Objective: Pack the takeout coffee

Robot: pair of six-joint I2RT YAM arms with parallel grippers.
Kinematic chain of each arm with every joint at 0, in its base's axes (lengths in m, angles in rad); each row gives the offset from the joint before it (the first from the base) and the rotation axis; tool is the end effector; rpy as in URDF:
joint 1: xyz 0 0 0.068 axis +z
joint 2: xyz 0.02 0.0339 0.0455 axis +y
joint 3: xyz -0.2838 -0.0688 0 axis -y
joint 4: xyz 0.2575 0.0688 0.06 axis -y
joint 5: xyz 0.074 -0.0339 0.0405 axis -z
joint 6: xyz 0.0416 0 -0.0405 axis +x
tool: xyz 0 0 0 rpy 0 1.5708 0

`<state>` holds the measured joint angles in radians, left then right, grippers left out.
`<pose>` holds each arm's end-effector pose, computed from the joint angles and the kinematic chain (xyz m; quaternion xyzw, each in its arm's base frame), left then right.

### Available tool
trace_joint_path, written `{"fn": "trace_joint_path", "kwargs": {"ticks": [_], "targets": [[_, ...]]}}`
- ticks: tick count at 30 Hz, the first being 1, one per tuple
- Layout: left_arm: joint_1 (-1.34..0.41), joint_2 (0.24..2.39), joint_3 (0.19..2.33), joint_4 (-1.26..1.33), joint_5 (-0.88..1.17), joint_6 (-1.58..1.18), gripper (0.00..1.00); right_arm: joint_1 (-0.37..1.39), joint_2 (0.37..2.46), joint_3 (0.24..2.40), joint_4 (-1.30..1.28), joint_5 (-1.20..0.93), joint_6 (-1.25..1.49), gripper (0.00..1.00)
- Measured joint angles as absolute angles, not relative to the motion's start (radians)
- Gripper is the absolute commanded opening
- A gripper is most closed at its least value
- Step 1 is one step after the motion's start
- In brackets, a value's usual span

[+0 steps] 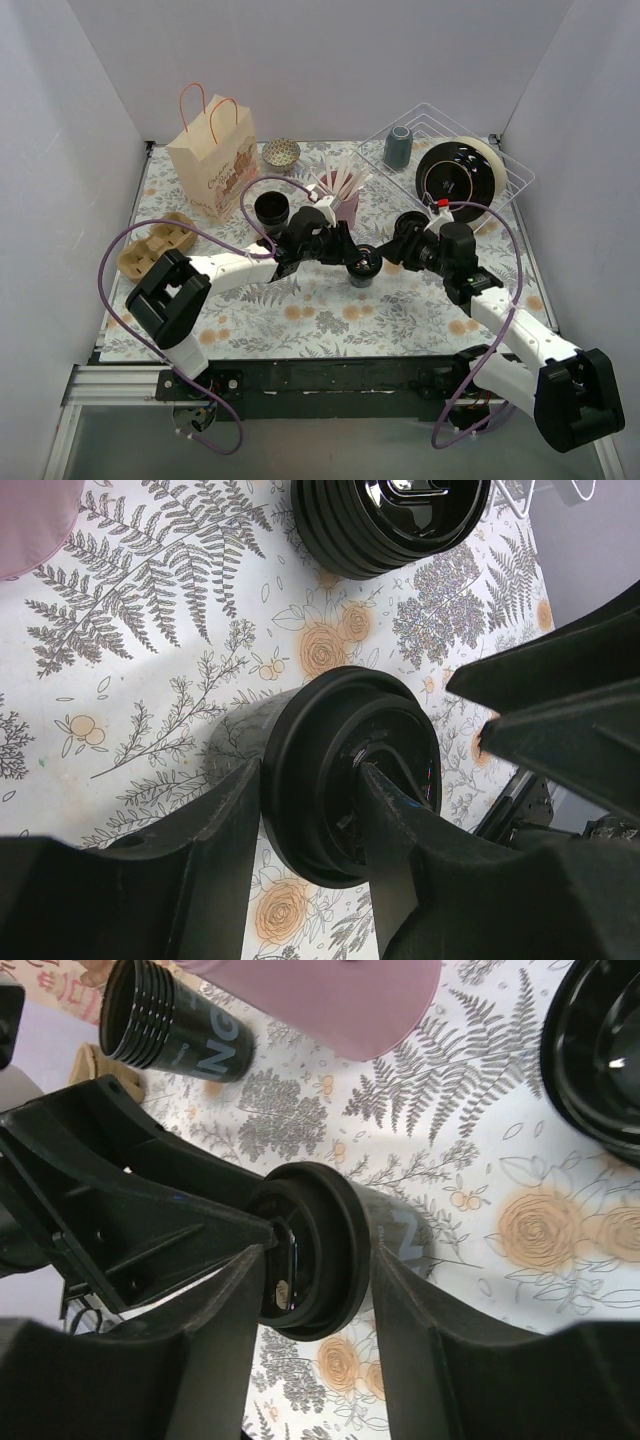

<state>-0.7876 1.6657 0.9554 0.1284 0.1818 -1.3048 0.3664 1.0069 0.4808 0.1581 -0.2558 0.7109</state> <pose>0.2608 -0.2726 0.2104 -0.1825 0.8585 -0.4491 0.1675 0.2088 0.0914 0.2348 0.0691 0.8181 0.3781 0.4278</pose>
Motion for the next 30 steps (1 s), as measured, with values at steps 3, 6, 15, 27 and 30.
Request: {"fn": "trace_joint_path", "kwargs": {"ticks": [3, 6, 15, 27, 30], "targets": [[-0.787, 1.669, 0.957, 0.133, 0.186, -1.296, 0.37, 0.337, 1.025, 0.517, 0.134, -0.265, 0.670, 0.50], [-0.787, 1.675, 0.961, 0.137, 0.194, -1.287, 0.37, 0.300, 1.061, 0.550, 0.126, -0.311, 0.630, 0.49], [-0.783, 1.697, 0.976, 0.148, 0.229, -1.267, 0.37, 0.226, 1.140, 0.560, 0.107, -0.464, 0.549, 0.47], [-0.782, 1.709, 0.966, 0.190, 0.249, -1.260, 0.31, 0.224, 1.170, 0.534, 0.143, -0.528, 0.544, 0.36], [-0.781, 1.711, 0.958, 0.210, 0.252, -1.261, 0.27, 0.224, 1.171, 0.525, 0.163, -0.532, 0.546, 0.34]]}}
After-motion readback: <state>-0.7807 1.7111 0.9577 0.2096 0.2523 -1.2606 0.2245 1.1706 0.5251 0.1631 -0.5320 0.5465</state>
